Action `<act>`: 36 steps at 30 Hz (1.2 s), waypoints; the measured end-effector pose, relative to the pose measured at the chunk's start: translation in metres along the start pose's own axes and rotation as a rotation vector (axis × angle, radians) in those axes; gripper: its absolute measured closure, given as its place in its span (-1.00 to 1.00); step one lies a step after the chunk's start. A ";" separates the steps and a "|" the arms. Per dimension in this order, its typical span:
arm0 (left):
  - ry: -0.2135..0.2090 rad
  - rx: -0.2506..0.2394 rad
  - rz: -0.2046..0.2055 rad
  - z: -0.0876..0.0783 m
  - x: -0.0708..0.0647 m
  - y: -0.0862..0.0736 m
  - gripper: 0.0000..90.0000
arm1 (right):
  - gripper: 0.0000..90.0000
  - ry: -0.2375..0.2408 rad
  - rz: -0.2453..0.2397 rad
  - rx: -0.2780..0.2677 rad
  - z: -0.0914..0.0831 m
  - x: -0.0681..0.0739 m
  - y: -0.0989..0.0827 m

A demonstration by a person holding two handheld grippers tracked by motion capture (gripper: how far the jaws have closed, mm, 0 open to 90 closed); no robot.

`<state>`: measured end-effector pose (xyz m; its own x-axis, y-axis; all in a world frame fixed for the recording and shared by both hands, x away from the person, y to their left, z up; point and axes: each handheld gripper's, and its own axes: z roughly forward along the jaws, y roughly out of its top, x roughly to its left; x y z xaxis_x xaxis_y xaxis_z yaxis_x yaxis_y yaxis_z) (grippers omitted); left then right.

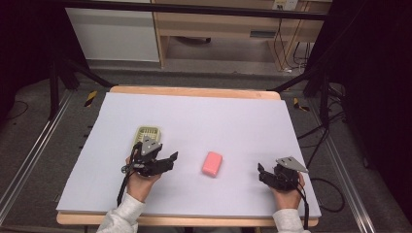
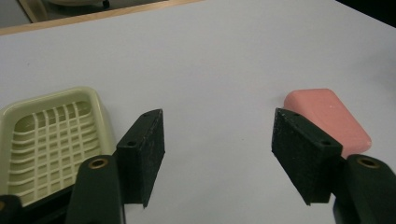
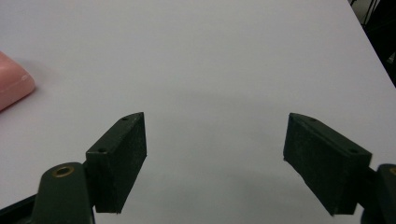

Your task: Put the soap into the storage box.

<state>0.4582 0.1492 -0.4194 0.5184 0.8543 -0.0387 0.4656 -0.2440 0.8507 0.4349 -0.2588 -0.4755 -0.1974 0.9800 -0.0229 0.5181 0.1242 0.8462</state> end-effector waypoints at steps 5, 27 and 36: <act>-0.011 0.006 0.000 0.004 -0.005 0.002 -0.24 | -0.52 0.001 0.001 -0.001 0.000 0.000 0.000; -0.056 0.021 0.031 0.027 -0.039 0.015 -0.26 | -0.52 0.006 0.008 0.004 0.000 0.000 0.000; -0.061 0.028 0.042 0.034 -0.049 0.017 -0.28 | -0.52 0.005 0.006 0.002 0.001 -0.001 0.000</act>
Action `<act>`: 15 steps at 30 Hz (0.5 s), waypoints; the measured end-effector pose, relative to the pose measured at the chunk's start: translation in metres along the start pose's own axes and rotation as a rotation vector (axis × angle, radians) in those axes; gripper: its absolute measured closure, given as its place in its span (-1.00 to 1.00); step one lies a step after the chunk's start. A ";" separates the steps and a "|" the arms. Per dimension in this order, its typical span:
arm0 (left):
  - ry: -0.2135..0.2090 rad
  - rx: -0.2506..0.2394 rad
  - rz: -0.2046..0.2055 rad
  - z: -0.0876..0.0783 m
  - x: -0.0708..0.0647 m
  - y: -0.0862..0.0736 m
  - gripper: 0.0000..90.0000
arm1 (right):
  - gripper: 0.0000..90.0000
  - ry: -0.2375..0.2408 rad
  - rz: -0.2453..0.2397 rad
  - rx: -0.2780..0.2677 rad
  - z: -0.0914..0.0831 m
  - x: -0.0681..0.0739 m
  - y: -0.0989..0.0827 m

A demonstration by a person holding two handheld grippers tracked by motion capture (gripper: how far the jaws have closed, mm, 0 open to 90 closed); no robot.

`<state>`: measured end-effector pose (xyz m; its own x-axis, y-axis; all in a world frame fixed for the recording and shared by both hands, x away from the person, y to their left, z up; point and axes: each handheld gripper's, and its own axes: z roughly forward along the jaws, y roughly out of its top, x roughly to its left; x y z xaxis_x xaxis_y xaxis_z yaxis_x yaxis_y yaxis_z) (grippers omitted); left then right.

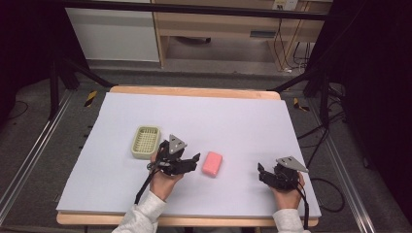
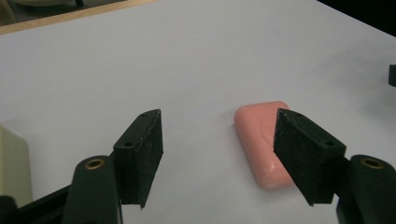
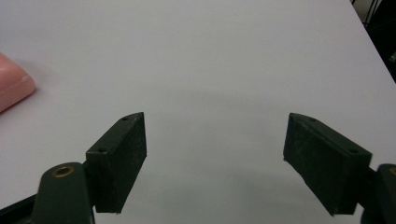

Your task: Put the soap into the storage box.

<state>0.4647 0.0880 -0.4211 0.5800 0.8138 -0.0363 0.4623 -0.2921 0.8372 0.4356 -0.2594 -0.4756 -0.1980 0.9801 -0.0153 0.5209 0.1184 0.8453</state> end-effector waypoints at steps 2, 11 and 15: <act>-0.004 -0.002 0.000 0.002 -0.002 0.000 -0.28 | -0.52 -0.002 0.002 -0.001 0.000 0.000 0.000; -0.012 0.011 0.006 0.010 -0.010 0.001 -0.31 | -0.51 0.001 -0.001 -0.001 0.000 0.000 0.000; -0.018 0.017 0.005 0.015 -0.013 0.001 -0.32 | -0.51 0.003 0.002 0.000 0.000 0.000 0.000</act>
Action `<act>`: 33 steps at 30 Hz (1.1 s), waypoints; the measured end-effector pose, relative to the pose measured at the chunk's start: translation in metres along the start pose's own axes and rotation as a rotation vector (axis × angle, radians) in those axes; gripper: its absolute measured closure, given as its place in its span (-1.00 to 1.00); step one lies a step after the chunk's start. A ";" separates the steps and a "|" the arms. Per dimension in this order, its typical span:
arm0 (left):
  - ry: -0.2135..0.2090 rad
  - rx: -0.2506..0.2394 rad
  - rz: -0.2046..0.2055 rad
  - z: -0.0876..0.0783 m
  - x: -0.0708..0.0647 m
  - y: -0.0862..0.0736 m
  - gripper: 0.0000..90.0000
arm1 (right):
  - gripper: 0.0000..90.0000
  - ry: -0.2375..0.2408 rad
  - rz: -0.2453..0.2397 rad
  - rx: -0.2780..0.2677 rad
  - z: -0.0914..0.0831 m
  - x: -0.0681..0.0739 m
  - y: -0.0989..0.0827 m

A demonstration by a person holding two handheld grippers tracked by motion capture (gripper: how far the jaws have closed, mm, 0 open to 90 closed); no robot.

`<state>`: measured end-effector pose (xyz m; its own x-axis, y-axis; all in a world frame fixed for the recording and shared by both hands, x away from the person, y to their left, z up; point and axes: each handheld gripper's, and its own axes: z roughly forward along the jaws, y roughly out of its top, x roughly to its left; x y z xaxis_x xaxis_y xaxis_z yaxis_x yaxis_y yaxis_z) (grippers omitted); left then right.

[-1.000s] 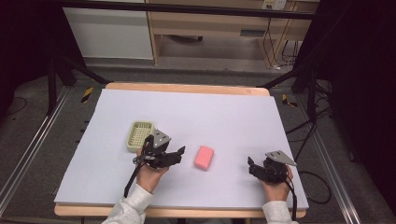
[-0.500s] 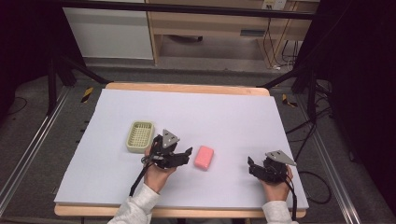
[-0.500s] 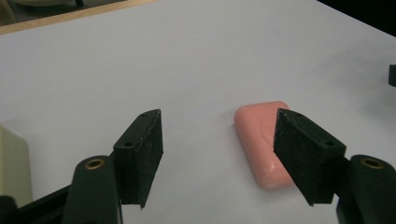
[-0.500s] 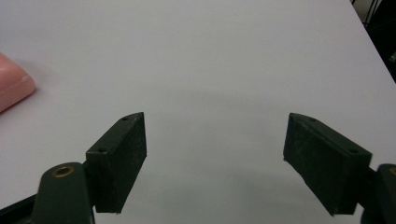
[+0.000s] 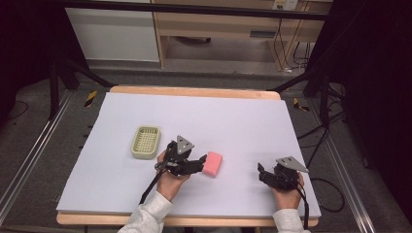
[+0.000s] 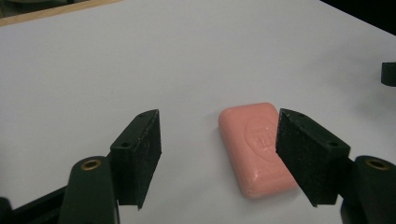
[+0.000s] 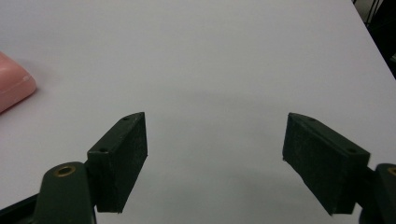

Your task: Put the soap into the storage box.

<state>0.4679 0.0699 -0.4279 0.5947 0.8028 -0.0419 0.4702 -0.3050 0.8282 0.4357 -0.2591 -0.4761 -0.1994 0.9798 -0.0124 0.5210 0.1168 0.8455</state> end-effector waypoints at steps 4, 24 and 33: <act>0.002 0.009 0.004 0.005 -0.003 0.001 -0.36 | -0.51 0.002 -0.003 -0.001 0.000 0.000 0.000; -0.007 0.055 0.020 0.025 -0.021 0.004 -0.48 | -0.51 0.001 0.003 0.000 0.000 -0.002 0.000; -0.011 0.095 0.032 0.035 -0.027 0.003 -0.49 | -0.51 0.005 0.006 0.007 0.000 -0.002 0.000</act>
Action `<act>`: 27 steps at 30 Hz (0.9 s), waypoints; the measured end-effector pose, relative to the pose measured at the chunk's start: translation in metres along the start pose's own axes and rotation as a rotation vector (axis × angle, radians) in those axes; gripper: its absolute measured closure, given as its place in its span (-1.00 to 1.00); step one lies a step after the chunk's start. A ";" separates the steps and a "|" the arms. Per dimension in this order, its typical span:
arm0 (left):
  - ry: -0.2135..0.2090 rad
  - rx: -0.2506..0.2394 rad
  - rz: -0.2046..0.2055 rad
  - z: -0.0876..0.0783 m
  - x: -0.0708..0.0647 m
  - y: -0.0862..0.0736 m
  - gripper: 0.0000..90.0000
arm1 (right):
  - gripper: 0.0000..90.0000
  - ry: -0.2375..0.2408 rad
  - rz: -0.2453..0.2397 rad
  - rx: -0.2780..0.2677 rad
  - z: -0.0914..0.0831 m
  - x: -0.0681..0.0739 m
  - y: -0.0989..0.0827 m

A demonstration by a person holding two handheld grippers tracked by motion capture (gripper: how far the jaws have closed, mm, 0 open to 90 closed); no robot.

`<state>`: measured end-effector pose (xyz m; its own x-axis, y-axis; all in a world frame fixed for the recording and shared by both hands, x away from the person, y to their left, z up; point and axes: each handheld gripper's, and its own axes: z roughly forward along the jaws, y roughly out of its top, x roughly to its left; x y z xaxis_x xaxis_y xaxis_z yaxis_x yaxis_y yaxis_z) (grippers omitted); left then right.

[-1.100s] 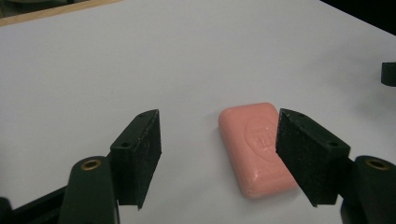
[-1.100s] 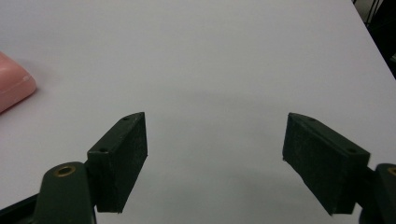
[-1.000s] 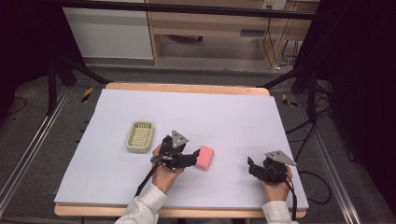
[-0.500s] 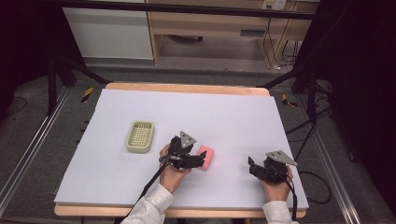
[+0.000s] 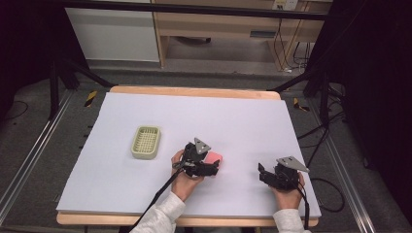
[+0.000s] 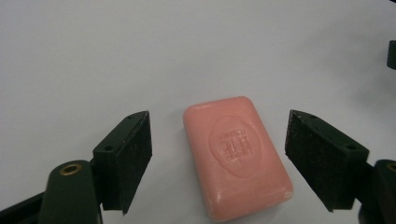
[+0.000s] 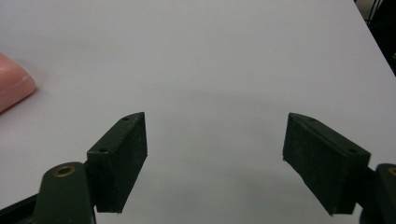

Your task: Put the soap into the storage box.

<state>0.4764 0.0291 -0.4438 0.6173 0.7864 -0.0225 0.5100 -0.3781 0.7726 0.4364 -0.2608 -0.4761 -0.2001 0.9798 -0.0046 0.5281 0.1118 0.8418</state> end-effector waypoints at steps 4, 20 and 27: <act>0.007 0.013 0.005 0.004 -0.002 0.000 -0.49 | -0.50 -0.001 0.000 0.000 0.000 0.000 0.000; 0.006 0.087 0.014 0.025 -0.012 -0.002 -0.48 | -0.49 0.005 0.003 0.007 0.000 0.000 -0.001; 0.004 0.108 0.008 0.030 -0.014 -0.003 -0.43 | -0.48 0.008 0.003 0.010 0.000 0.000 -0.001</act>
<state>0.4840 0.0042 -0.4644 0.6190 0.7852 -0.0142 0.5673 -0.4345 0.6996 0.4360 -0.2609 -0.4765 -0.2051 0.9787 0.0019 0.5365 0.1108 0.8366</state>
